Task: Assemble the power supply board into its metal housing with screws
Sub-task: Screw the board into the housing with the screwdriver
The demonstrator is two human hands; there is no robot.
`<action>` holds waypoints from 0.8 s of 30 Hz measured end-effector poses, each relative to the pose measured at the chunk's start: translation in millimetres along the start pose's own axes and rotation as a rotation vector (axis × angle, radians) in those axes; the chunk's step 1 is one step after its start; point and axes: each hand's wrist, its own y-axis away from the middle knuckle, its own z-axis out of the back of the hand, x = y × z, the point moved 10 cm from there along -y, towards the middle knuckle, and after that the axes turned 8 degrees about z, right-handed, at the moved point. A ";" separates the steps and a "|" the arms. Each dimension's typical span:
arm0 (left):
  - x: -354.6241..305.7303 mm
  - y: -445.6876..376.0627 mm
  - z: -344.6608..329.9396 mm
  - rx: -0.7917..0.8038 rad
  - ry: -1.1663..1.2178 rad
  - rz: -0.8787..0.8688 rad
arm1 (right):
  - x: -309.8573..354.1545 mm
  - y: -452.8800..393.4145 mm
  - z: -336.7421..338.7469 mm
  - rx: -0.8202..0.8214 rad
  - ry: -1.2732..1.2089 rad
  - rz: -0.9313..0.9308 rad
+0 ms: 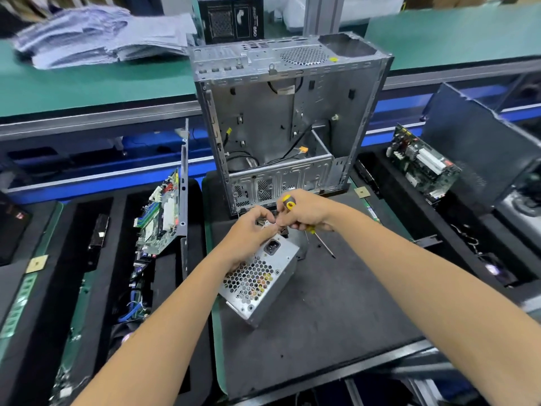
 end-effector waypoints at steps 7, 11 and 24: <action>2.0 -2.4 0.8 -0.013 -0.044 -0.021 | 2.3 1.5 0.2 -0.020 -0.018 -0.010; 2.4 -3.9 0.2 -0.021 -0.110 -0.024 | 2.8 1.1 -2.9 -0.009 -0.033 0.004; 4.4 -7.3 -0.7 -0.031 -0.160 -0.004 | 64.2 23.7 70.1 -0.634 -0.220 0.342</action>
